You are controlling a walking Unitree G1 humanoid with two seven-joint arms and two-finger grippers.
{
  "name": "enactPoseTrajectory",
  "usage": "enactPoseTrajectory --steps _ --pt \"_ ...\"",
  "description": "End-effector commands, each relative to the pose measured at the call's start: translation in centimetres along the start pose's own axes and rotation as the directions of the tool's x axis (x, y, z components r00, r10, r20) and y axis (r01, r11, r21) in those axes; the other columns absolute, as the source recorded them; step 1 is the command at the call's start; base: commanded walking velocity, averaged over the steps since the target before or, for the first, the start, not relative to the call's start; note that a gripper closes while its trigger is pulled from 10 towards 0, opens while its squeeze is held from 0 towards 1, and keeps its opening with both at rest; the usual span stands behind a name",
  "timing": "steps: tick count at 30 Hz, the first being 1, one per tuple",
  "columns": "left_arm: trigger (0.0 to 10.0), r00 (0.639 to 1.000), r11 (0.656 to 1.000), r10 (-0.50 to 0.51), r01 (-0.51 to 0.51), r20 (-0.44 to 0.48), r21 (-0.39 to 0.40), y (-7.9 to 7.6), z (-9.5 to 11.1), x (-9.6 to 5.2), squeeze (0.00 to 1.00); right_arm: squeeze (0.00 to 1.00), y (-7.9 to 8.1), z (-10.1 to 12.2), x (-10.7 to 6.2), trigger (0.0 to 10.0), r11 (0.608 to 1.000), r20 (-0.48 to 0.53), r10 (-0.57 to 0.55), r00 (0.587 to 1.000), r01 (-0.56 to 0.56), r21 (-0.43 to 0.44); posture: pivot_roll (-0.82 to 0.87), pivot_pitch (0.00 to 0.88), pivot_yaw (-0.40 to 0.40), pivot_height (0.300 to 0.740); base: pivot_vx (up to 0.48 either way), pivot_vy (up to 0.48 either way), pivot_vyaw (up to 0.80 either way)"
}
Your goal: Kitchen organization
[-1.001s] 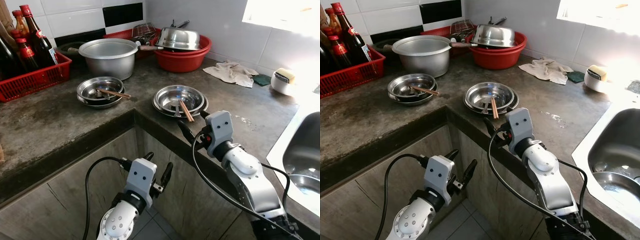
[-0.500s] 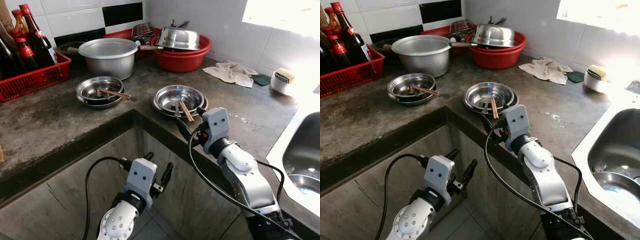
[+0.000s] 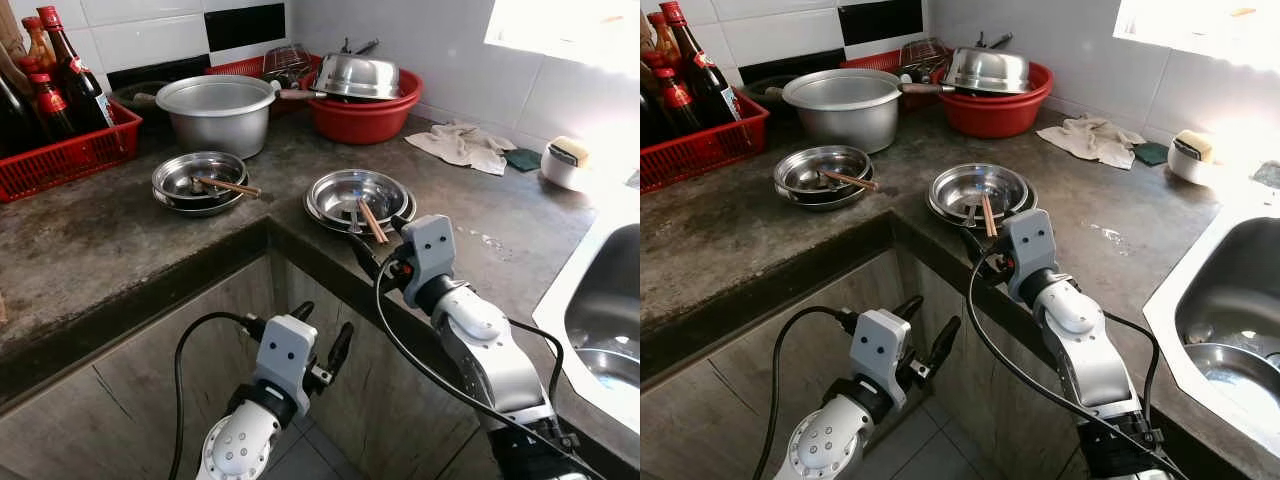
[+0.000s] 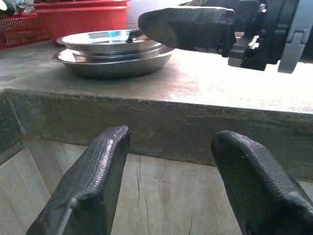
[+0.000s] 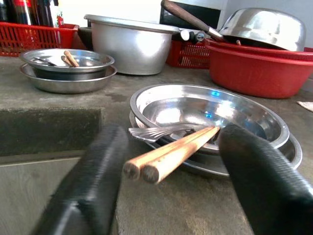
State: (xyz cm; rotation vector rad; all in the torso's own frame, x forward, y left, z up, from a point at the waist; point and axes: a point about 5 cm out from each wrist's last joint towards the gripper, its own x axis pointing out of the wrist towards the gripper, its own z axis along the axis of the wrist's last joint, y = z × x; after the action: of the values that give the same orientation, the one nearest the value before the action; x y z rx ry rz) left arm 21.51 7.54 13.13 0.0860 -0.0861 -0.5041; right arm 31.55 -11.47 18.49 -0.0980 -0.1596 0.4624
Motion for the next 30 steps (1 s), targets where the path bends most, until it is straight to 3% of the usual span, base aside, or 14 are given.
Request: enactPoseTrajectory --steps 1,30 --pt "10.0 1.000 1.000 -0.007 0.007 0.027 0.003 -0.15 0.51 -0.04 0.00 0.00 -0.19 0.33 0.22 0.0 1.000 0.019 -0.008 1.000 0.008 0.001 0.12 0.038 -0.062 0.740 0.000 0.000 0.00" --pt "10.0 1.000 1.000 -0.005 0.005 0.015 0.000 -0.21 0.27 -0.11 0.00 0.00 -0.61 0.45 0.25 0.0 0.999 0.025 -0.029 0.999 0.030 -0.033 0.12 0.021 -0.063 0.740 0.000 0.000 0.00"
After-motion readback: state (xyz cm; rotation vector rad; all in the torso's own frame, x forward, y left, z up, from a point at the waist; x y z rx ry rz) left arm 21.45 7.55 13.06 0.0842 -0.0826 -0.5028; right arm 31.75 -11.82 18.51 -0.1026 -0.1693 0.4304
